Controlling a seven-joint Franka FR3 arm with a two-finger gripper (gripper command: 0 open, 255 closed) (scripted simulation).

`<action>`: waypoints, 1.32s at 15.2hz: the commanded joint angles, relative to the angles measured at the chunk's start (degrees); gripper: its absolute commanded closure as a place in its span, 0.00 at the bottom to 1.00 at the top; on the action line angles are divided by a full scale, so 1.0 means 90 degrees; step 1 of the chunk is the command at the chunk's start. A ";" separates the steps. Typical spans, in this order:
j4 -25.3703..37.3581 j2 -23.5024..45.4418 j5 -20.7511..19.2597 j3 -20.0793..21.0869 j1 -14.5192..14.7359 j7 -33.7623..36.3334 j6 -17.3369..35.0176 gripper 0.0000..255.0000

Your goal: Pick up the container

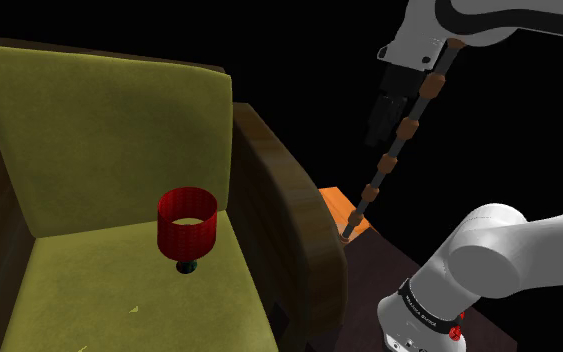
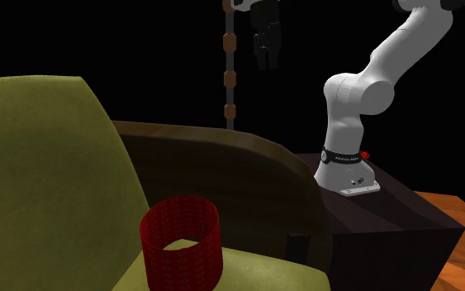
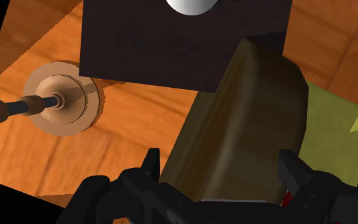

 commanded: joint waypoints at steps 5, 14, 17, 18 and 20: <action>-0.0184 0.0445 0.0241 0.0441 0.0164 0.0368 0.0775 0.00; -0.0079 0.1936 0.0484 0.1417 0.0432 0.1217 0.2478 0.00; 0.0116 0.2553 0.0419 0.1728 0.0476 0.1541 0.2993 0.00; 0.0198 0.2770 0.0376 0.1828 0.0486 0.1658 0.3154 0.00; 0.0388 0.3217 0.0253 0.2022 0.0501 0.1907 0.3460 0.00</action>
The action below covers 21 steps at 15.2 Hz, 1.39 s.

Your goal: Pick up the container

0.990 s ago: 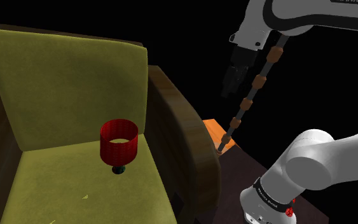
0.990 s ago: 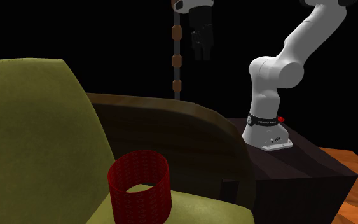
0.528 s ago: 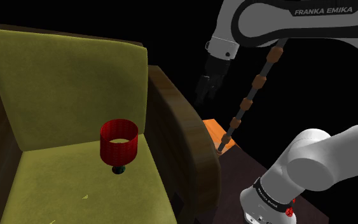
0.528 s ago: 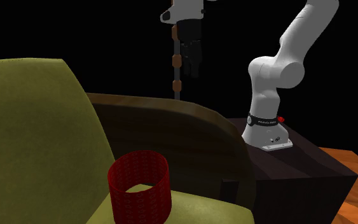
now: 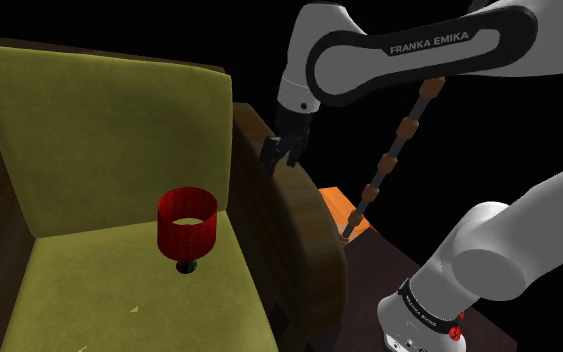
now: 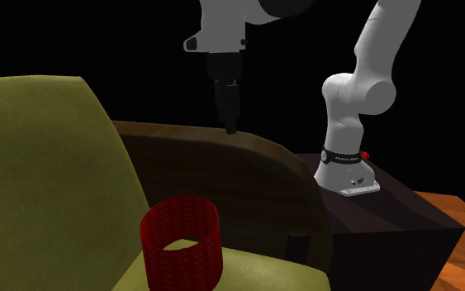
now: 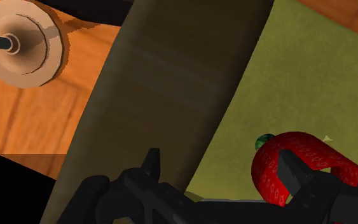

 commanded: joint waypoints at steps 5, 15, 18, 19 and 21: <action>0.0712 0.1438 -0.0601 0.0513 0.0074 0.0867 0.0822 0.00; 0.1993 0.3433 -0.1897 0.0669 0.0486 0.2112 0.1438 0.00; 0.1916 0.3589 -0.1999 0.0635 0.0512 0.2186 0.1654 0.00; 0.1893 0.3643 -0.2035 0.0622 0.0521 0.2212 0.1726 0.00; 0.1860 0.3730 -0.2092 0.0600 0.0537 0.2254 0.1837 0.00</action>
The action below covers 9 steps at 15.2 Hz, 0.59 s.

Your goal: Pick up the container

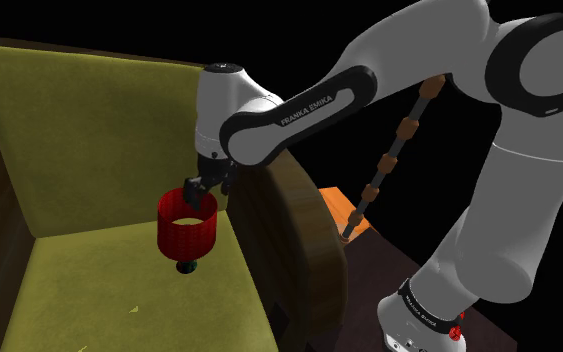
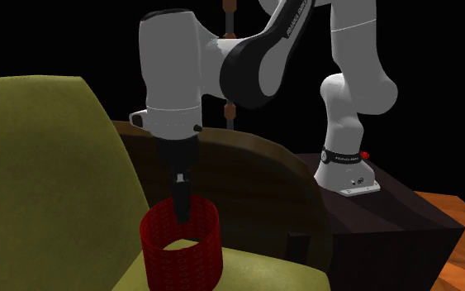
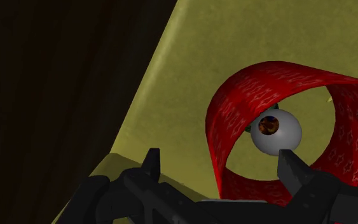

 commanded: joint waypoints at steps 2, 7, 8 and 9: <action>-0.0036 0.0026 -0.0021 -0.0012 -0.0002 0.0007 0.0063 1.00; -0.0036 0.0025 -0.0020 -0.0011 -0.0002 0.0008 0.0063 1.00; -0.0036 0.0025 -0.0020 -0.0011 -0.0002 0.0007 0.0063 1.00; -0.0036 0.0025 -0.0020 -0.0011 -0.0002 0.0008 0.0063 1.00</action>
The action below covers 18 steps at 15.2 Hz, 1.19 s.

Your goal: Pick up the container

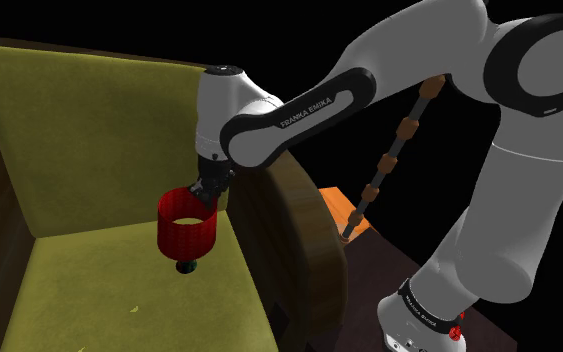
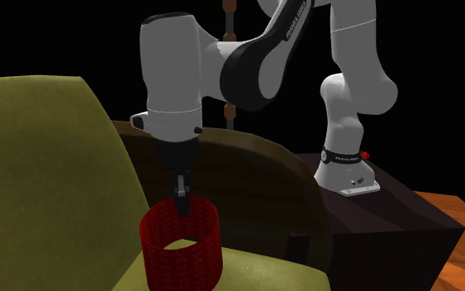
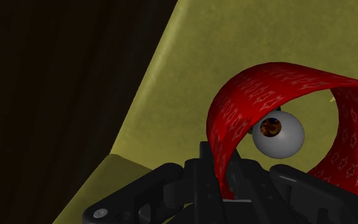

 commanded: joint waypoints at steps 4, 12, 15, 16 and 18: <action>0.0038 -0.0115 0.0075 0.0032 -0.0016 -0.0048 -0.0140 1.00; 0.0266 -0.0513 0.0333 0.0115 -0.0079 -0.0238 -0.0724 1.00; 0.0376 -0.0644 0.0416 0.0135 -0.0096 -0.0301 -0.0950 1.00; 0.0415 -0.0685 0.0442 0.0141 -0.0101 -0.0320 -0.1026 1.00; 0.0461 -0.0732 0.0471 0.0147 -0.0106 -0.0342 -0.1113 1.00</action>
